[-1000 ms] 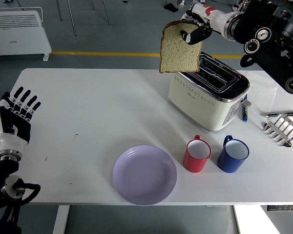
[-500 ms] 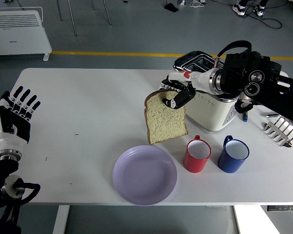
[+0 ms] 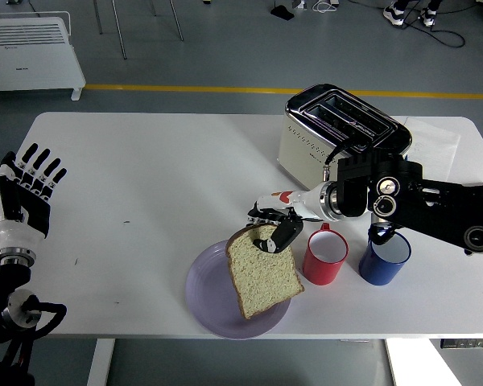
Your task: Push plate across desktop,pick up the break from the machine,place the break in the plate
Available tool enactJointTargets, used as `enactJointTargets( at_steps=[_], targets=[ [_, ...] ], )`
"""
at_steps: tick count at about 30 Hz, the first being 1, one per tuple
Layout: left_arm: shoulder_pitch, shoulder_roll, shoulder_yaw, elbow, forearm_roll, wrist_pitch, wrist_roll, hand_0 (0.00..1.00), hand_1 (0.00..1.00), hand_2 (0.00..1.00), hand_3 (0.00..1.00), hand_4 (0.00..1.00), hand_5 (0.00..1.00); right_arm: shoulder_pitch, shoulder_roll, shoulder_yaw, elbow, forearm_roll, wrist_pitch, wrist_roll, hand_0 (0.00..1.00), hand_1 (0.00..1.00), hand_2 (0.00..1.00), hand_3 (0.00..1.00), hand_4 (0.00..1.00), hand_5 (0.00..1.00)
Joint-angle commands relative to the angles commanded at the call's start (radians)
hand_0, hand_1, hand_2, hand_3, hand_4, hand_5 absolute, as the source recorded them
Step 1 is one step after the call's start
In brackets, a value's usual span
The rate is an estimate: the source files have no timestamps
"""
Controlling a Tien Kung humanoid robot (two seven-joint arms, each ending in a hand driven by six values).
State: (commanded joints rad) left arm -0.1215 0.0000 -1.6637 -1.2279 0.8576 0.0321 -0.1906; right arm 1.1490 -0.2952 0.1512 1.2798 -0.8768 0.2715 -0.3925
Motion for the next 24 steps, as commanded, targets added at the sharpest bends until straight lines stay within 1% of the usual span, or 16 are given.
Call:
enactJointTargets(
  at_steps=[5,7,10,11,15,16,21,22,24],
  targets=[
    [0.003,0.0,0.0,0.002,0.0,0.0,0.0,0.77,0.8,0.861,0.851,0.581,0.998,-0.019,0.038,-0.016,-0.034,-0.008,-0.02,0.012,0.47,0.468,0.486,0.482,0.408,0.034],
    [0.003,0.0,0.001,0.003,0.0,0.0,0.0,0.77,0.8,0.861,0.851,0.581,0.998,-0.02,0.046,-0.017,-0.042,-0.009,-0.026,0.015,0.47,0.468,0.486,0.482,0.408,0.034],
    [0.002,0.0,0.006,0.004,0.0,0.0,0.0,0.77,0.8,0.861,0.851,0.581,0.998,-0.016,0.068,-0.011,-0.068,-0.03,-0.046,0.022,0.47,0.468,0.486,0.482,0.408,0.034],
    [0.002,0.0,0.007,0.004,0.0,0.0,0.0,0.77,0.8,0.861,0.851,0.58,0.998,-0.015,0.075,-0.009,-0.077,-0.032,-0.051,0.025,0.477,0.483,0.5,0.493,0.402,0.046],
    [0.003,0.0,0.008,0.004,0.0,0.0,0.0,0.77,0.8,0.861,0.851,0.58,0.998,-0.017,0.09,-0.014,-0.103,-0.035,-0.049,0.036,0.477,0.483,0.5,0.493,0.402,0.046],
    [0.003,0.0,0.008,0.004,0.0,0.0,0.0,0.77,0.8,0.861,0.851,0.58,0.998,-0.017,0.091,-0.014,-0.105,-0.035,-0.049,0.037,0.546,0.572,0.559,0.539,0.417,0.066],
    [0.006,0.0,0.007,0.005,0.0,0.001,-0.001,0.77,0.8,0.861,0.851,0.58,0.998,-0.03,0.103,-0.027,-0.14,-0.047,-0.04,0.064,0.546,0.572,0.559,0.539,0.417,0.066],
    [0.005,0.0,0.008,0.005,0.0,0.001,-0.001,0.77,0.8,0.861,0.849,0.581,0.998,-0.031,0.106,-0.026,-0.147,-0.052,-0.042,0.073,0.61,0.643,0.622,0.642,0.471,0.099],
    [0.005,0.0,0.008,0.005,-0.001,0.001,-0.001,0.77,0.8,0.861,0.849,0.581,0.998,-0.033,0.109,-0.023,-0.158,-0.059,-0.041,0.086,0.61,0.643,0.622,0.642,0.471,0.099]
  ],
)
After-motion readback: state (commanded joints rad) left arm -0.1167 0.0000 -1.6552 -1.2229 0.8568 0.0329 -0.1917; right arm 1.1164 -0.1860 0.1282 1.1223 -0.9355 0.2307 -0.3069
